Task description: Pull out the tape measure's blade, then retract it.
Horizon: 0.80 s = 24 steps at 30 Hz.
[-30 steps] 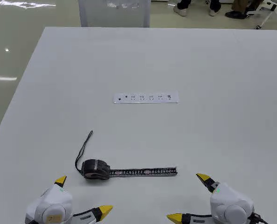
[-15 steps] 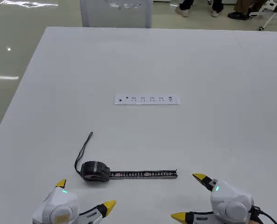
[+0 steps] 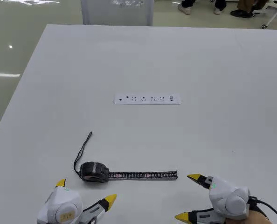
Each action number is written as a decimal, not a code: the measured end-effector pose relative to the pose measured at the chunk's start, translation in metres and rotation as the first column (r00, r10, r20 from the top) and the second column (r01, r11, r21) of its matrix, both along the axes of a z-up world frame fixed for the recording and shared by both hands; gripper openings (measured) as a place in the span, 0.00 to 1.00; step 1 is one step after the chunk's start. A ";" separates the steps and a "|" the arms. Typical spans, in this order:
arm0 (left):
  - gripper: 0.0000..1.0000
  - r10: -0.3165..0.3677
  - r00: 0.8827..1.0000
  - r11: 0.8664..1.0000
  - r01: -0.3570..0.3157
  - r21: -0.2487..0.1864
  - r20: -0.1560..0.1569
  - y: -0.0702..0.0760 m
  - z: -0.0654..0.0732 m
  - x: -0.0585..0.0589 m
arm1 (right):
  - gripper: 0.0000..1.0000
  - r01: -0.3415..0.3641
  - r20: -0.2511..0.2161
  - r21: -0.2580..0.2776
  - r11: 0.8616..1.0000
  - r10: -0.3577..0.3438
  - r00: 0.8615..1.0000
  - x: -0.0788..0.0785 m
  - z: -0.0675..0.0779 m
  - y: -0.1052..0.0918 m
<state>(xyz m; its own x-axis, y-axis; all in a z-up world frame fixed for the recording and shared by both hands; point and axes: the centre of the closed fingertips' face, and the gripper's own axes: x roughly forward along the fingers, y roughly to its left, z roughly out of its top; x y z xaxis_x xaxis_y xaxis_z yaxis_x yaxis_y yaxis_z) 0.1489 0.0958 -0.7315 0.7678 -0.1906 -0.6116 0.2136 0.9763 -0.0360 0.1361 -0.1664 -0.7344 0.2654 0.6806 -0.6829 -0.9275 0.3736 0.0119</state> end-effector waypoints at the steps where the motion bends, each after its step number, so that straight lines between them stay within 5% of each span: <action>1: 0.97 0.007 1.000 1.000 -0.007 -0.002 0.001 -0.002 0.002 0.001 | 0.74 -0.014 -0.008 -0.001 1.000 0.014 1.000 0.001 -0.001 0.000; 24: 0.92 0.107 0.994 0.994 -0.107 0.028 0.005 0.005 -0.007 0.023 | 0.44 -0.201 0.058 -0.071 0.977 0.206 0.977 0.043 -0.018 -0.005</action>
